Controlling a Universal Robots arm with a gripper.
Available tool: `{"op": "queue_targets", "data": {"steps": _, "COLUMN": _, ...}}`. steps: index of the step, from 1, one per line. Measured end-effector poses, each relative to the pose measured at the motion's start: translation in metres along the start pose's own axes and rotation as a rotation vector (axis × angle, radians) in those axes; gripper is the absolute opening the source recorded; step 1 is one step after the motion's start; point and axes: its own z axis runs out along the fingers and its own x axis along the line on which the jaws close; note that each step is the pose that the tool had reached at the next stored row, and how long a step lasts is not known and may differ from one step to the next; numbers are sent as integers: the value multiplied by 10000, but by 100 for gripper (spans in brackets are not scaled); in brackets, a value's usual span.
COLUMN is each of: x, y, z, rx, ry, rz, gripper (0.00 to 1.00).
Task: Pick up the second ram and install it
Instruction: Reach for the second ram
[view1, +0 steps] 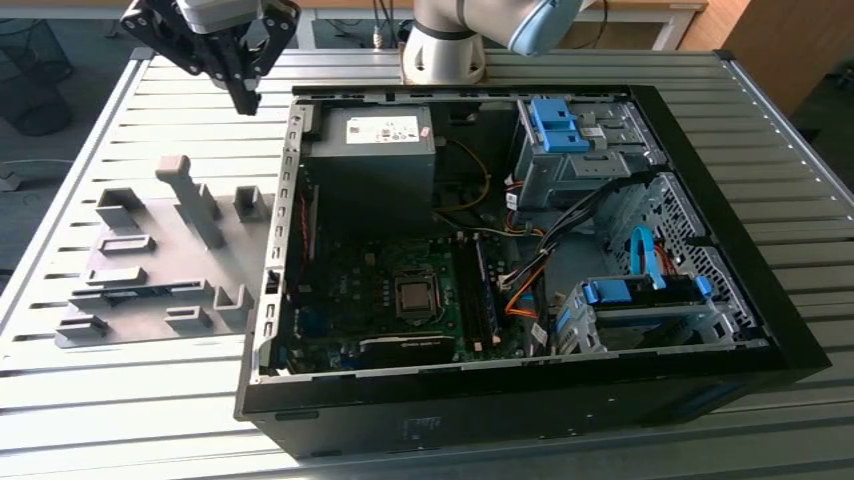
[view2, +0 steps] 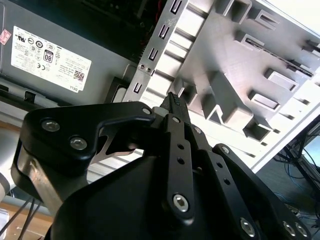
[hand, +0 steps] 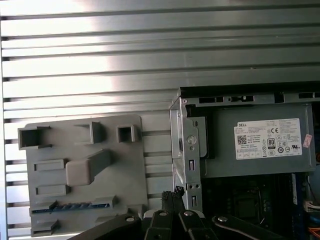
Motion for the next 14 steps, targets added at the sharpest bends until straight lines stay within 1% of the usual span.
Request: {"op": "queue_targets", "data": {"steps": 14, "x": 106, "y": -8, "z": -1, "rx": 0, "ry": 0, "rz": 0, "gripper": 11}}
